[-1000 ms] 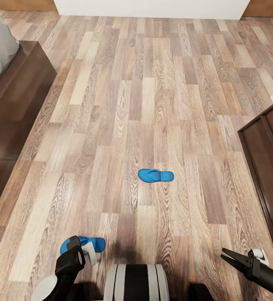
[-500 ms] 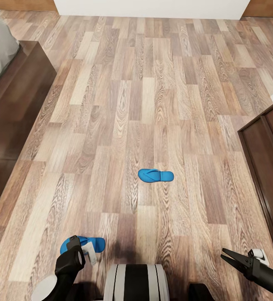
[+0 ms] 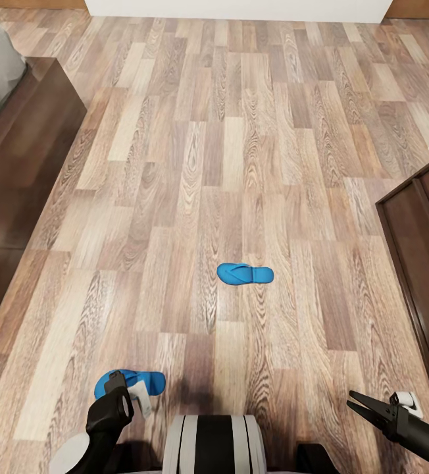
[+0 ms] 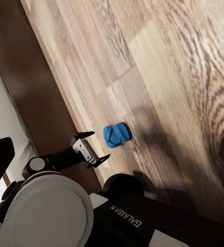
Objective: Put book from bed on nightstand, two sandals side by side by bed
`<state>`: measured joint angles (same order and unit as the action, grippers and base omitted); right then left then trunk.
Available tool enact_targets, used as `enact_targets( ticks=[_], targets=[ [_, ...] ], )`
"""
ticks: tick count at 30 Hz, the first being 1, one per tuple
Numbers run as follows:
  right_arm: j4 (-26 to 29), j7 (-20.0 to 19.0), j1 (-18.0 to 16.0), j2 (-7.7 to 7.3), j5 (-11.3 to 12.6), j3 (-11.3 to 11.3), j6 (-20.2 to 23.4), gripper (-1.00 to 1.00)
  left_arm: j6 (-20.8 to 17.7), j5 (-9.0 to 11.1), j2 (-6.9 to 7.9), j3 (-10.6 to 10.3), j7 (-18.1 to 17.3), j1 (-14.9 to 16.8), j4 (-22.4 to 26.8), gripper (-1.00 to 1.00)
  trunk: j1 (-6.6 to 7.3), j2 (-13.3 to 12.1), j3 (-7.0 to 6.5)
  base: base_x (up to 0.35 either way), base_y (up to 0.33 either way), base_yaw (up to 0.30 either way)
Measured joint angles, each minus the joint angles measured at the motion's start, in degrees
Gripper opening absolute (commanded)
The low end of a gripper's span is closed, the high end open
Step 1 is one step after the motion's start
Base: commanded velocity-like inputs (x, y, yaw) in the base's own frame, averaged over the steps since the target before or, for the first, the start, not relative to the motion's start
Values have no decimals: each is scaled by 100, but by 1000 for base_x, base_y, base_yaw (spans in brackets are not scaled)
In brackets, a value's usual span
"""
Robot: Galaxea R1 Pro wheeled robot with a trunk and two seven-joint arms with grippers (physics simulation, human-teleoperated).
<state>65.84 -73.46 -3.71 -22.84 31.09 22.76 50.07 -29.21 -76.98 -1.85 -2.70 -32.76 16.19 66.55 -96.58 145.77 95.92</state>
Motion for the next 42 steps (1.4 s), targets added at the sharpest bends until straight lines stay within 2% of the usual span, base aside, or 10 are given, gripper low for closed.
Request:
enact_targets(
  ticks=[7, 11, 42],
  targets=[
    [-1, 1, -1, 0, -1, 0, 0, 100, -2, -1, 0, 2, -3, -2, 0, 100, 0, 0, 0, 0, 0, 0],
    [-2, 1, -1, 0, -1, 0, 0, 100, -7, 0, 0, 2, -3, 0, 0, 100, -11, 5, 88, 0, 0, 0],
    [0, 1, -2, 0, 0, 0, 0, 100, -7, -1, 9, 0, -3, -1, -1, 100, -10, 5, 89, 28, 0, 0]
  ],
)
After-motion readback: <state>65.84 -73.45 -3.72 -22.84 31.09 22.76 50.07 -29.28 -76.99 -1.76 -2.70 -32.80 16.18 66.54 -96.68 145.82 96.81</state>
